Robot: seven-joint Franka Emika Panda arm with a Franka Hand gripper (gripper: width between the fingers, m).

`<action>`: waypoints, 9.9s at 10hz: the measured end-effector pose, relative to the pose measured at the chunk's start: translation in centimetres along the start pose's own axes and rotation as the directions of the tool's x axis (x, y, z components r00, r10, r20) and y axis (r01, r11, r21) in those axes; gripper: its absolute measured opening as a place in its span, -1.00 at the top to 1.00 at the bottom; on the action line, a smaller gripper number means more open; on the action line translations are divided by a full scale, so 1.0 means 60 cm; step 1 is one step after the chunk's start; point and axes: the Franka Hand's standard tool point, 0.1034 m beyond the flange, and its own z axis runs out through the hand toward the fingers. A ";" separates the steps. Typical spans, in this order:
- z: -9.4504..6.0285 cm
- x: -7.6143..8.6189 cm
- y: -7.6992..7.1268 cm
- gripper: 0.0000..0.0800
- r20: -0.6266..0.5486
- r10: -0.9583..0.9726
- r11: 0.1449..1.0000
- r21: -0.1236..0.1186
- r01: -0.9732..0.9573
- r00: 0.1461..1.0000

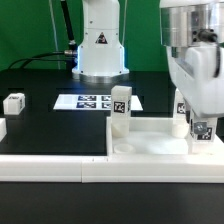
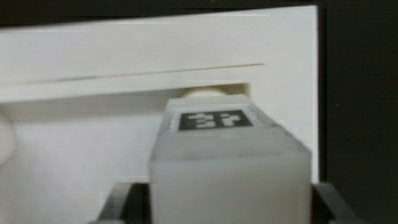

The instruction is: Assemble square table

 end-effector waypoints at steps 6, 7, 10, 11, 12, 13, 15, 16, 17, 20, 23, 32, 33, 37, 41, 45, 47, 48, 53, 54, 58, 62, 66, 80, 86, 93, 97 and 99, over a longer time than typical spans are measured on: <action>-0.001 -0.006 0.003 0.27 -0.002 0.327 0.945 -0.001 -0.327 0.945; -0.001 -0.005 0.003 0.27 -0.002 0.307 0.952 -0.002 -0.307 0.952; 0.003 -0.007 0.008 -0.46 -0.007 0.199 0.980 -0.014 -0.199 0.980; 0.002 -0.011 0.009 -0.46 -0.008 0.097 0.995 -0.015 -0.097 0.995; -0.003 -0.019 0.010 -0.60 -0.006 0.033 0.999 -0.014 -0.033 0.999; -0.007 -0.031 0.013 -0.62 -0.010 -0.055 0.998 -0.018 0.055 0.998; -0.007 -0.033 0.013 -0.62 -0.018 -0.208 0.978 -0.018 0.208 0.978; -0.007 -0.031 0.013 -0.62 -0.017 -0.280 0.960 -0.020 0.279 0.960; -0.006 -0.031 0.013 -0.62 -0.019 -0.365 0.931 -0.023 0.364 0.931; 0.003 -0.022 0.012 -0.62 -0.035 -0.704 0.710 -0.058 0.702 0.709; 0.003 -0.025 0.013 -0.62 -0.050 -0.812 0.583 -0.081 0.808 0.581; 0.005 -0.026 0.012 0.28 -0.073 -0.436 0.900 -0.041 0.434 0.897; 0.005 -0.024 0.007 0.28 -0.070 -0.331 0.943 -0.026 0.330 0.941; 0.009 -0.036 0.001 0.27 -0.045 0.233 0.972 0.044 -0.231 0.971; 0.008 -0.037 0.002 0.26 -0.063 0.219 0.975 0.052 -0.215 0.974; 0.010 -0.036 0.003 -0.52 -0.065 0.196 0.980 0.050 -0.193 0.978; 0.006 -0.037 0.001 -0.59 -0.063 0.183 0.982 0.054 -0.180 0.981; -0.023 -0.040 0.003 -0.62 -0.038 0.157 0.985 0.071 -0.154 0.987; -0.075 -0.030 0.017 -0.62 -0.012 0.112 0.989 0.094 -0.111 0.994; -0.075 -0.030 0.017 -0.62 -0.012 0.112 0.989 0.094 -0.110 0.994; -0.074 -0.031 0.018 -0.62 -0.013 0.111 0.990 0.093 -0.109 0.994; -0.074 -0.031 0.018 -0.62 -0.013 0.111 0.990 0.093 -0.109 0.994; -0.111 0.061 0.070 -0.62 -0.031 -0.131 0.983 0.128 0.134 0.991; -0.136 0.334 0.222 -0.62 -0.189 -0.969 0.170 -0.044 0.984 0.159; -0.127 0.351 0.229 -0.62 -0.153 -0.985 0.089 -0.061 0.994 0.078; -0.071 0.582 0.306 -0.62 0.289 -0.957 -0.002 -0.052 0.999 0.013; -0.045 0.579 0.323 -0.62 0.508 -0.861 0.021 -0.004 1.000 0.020; -0.042 0.576 0.330 -0.62 0.630 -0.777 0.026 0.006 1.000 0.017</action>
Offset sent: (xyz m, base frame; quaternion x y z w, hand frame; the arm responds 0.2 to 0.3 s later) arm -0.0030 -0.0021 -0.0044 0.0029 0.0114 0.1903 0.9816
